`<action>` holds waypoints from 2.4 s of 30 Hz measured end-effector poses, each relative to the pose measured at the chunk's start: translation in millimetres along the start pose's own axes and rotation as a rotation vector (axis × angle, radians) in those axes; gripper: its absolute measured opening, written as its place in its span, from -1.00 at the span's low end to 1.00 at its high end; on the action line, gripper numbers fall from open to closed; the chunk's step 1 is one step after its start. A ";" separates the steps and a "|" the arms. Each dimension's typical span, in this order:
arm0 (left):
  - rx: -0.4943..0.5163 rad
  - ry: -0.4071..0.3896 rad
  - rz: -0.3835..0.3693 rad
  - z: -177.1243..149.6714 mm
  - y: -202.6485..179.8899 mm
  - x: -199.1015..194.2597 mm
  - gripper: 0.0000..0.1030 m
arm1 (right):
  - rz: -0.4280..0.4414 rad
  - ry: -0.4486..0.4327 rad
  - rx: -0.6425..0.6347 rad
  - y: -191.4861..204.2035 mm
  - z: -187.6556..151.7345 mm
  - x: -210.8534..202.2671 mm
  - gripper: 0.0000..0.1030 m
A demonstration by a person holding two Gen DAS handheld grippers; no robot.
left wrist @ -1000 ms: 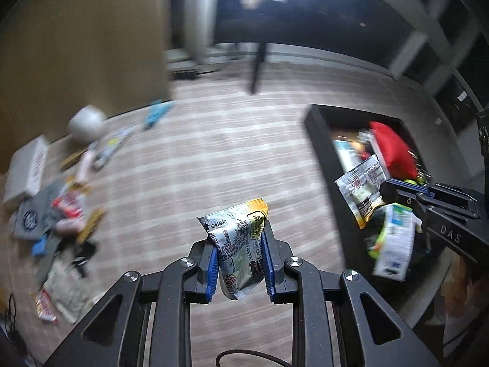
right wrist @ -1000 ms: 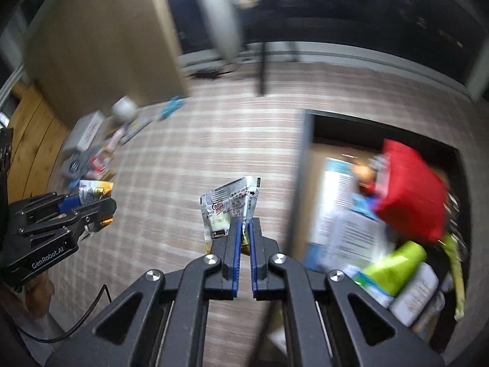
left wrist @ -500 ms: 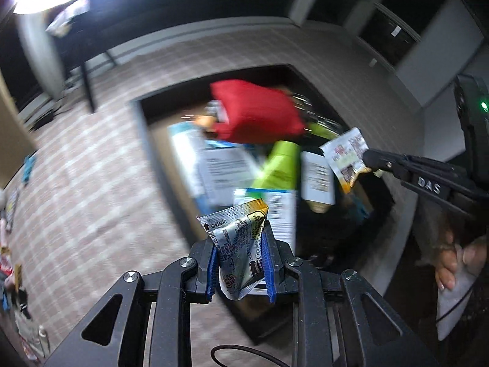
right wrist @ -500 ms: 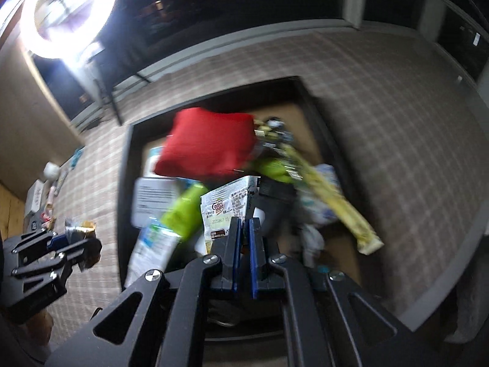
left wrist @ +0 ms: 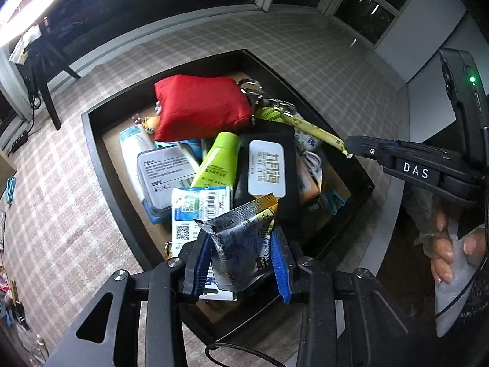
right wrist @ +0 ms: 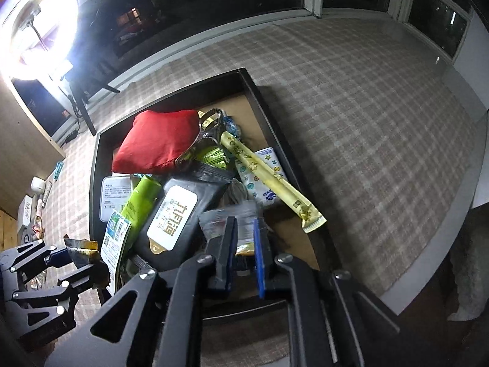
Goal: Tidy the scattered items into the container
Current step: 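Carry both sachets to the tray and lower them inside, then move both open grippers back toward the white plug adapter on the rug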
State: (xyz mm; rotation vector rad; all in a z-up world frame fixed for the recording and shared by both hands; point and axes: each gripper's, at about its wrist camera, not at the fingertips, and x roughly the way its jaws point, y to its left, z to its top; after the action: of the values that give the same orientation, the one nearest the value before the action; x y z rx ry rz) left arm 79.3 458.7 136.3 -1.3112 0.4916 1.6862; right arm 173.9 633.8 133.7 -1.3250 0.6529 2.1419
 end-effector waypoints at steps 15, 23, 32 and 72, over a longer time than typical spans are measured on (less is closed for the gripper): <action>-0.065 -0.045 -0.035 4.9 28.5 -22.1 -0.01 | 0.030 -0.008 -0.086 43.4 15.7 3.6 -0.44; -0.074 -0.049 -0.029 6.6 33.5 -23.2 0.05 | 0.032 -0.010 -0.100 49.5 20.1 1.5 -0.42; -0.182 -0.097 0.092 -9.3 114.7 -50.6 0.05 | 0.088 -0.009 -0.182 100.2 26.1 5.0 -0.41; -0.761 -0.158 0.382 -134.0 489.9 -101.7 0.01 | 0.397 0.083 -0.718 532.1 29.5 113.4 -0.41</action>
State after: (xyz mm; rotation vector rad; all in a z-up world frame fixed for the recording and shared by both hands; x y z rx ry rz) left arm -256.5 68.8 76.7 -1.6541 -0.0228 2.4136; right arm -239.3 279.7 107.6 -1.7610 0.1672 2.8112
